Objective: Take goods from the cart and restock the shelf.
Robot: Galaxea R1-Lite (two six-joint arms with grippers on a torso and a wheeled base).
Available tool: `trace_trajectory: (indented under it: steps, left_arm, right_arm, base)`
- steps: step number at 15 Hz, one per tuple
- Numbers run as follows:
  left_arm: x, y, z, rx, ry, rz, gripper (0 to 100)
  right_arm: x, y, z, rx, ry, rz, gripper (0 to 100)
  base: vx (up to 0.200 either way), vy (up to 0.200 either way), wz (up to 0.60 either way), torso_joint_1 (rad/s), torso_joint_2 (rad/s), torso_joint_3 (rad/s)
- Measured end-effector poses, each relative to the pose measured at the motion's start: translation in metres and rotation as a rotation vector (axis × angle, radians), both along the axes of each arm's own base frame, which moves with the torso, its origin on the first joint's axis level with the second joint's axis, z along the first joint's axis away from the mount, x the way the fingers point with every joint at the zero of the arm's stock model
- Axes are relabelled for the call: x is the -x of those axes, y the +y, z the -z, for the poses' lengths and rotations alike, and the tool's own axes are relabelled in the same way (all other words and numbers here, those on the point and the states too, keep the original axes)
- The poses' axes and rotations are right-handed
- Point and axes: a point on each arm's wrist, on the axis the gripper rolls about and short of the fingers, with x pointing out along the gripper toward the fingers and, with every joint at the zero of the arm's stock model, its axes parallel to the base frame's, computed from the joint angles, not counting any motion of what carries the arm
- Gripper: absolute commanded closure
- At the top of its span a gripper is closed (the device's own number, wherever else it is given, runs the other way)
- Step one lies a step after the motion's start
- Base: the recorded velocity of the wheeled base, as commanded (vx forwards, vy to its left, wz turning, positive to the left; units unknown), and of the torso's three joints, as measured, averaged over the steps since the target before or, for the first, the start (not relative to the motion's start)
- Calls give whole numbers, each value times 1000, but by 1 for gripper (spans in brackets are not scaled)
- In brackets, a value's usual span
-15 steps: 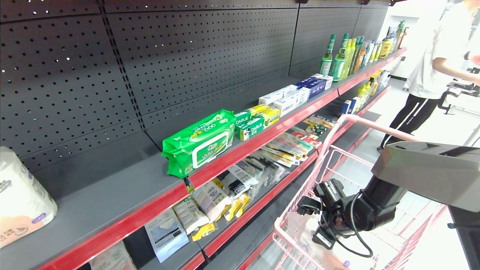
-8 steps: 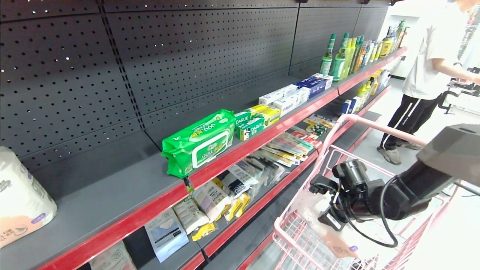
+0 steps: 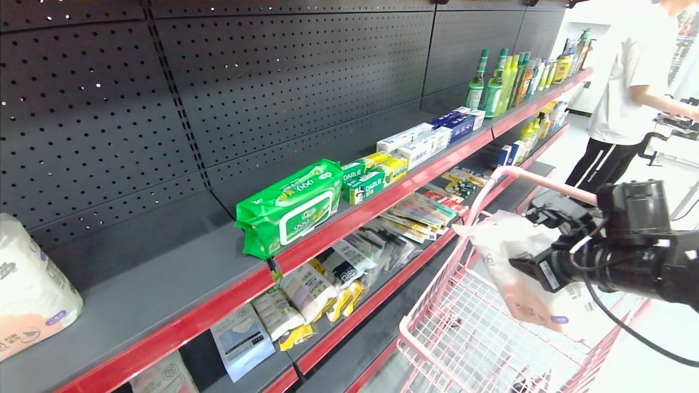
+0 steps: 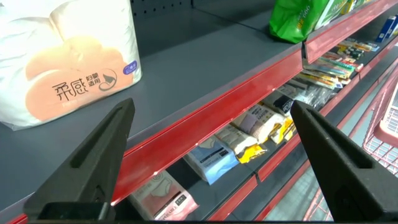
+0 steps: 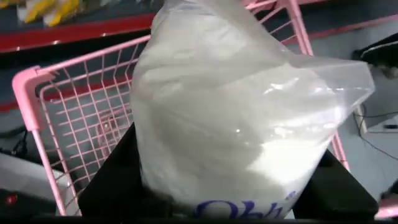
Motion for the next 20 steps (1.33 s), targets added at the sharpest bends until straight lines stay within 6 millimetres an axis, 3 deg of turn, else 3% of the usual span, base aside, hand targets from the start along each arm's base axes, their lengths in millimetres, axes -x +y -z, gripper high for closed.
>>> trace_trajectory:
  steps: [4,8,13,20]
  left_arm:
    - [0,0,0,0,0,0,0]
    - [0,0,0,0,0,0,0]
    - [0,0,0,0,0,0,0]
    - [0,0,0,0,-2,-1,0]
  right_arm:
    - [53,-19,-45,-51,-199,85,100]
    - [110,-31,-68,-121,-372,161,100]
    - [179,-42,-59,-122,-480,267,100]
    - [212,-43,-48,-126,-541,276,100]
  base:
    - [0,0,0,0,0,0]
    - [0,0,0,0,0,0]
    - [0,0,0,0,0,0]
    - [0,0,0,59,-136,-74]
